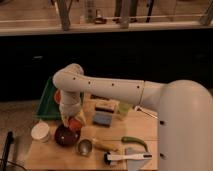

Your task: Place apple in paper cup

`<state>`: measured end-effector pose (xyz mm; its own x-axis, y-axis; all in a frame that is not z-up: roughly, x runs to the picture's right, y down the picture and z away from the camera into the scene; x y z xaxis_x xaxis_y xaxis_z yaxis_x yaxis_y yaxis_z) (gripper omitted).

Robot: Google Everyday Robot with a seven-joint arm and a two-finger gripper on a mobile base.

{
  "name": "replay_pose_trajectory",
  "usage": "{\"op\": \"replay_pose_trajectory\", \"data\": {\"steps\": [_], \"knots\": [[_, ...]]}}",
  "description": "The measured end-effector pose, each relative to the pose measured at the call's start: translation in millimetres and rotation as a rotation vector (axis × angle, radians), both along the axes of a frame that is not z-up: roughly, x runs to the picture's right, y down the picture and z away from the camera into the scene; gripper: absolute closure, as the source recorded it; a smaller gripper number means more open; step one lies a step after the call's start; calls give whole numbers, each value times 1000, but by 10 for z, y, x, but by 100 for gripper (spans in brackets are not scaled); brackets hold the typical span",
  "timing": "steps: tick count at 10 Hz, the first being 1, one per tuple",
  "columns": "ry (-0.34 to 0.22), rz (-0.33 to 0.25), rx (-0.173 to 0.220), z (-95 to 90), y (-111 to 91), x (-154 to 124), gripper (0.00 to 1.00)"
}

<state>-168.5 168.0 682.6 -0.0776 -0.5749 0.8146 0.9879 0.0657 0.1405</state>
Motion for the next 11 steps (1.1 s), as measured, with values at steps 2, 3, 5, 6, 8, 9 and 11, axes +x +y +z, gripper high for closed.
{"op": "replay_pose_trajectory", "data": {"steps": [2, 3, 5, 6, 8, 9, 11], "knots": [[-24, -20, 8, 2, 12, -67, 99], [-32, -24, 12, 5, 8, -84, 99], [-63, -38, 26, 6, -4, -177, 99], [-74, -44, 30, 0, -13, -213, 99], [-98, -62, 36, -18, -31, -306, 99], [-108, -75, 37, -30, -35, -346, 99], [-138, -102, 33, -41, -47, -470, 99]]}}
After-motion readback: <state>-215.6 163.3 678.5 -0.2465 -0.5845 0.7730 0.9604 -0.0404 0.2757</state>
